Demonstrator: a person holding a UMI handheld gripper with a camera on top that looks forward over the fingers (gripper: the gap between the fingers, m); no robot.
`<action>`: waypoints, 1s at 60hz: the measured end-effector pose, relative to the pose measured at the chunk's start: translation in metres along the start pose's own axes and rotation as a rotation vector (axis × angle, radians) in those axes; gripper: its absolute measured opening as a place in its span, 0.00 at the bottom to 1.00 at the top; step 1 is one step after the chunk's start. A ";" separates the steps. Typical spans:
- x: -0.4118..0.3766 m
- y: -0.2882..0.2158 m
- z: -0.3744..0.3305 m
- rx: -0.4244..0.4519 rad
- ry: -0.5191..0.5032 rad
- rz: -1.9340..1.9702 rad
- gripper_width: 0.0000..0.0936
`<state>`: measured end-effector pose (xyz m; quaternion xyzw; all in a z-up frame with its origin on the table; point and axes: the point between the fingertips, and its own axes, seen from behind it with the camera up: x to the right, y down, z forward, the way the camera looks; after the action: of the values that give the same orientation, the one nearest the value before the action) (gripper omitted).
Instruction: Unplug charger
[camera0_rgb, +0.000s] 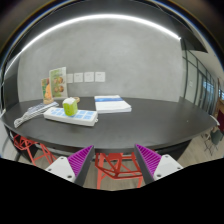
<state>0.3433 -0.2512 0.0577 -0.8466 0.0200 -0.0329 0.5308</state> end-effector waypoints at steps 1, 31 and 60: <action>0.002 -0.001 0.000 0.005 0.013 0.002 0.88; -0.128 -0.041 0.024 0.050 0.061 -0.004 0.88; -0.219 -0.103 0.183 0.127 -0.143 -0.049 0.88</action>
<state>0.1385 -0.0266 0.0635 -0.8116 -0.0407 0.0132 0.5827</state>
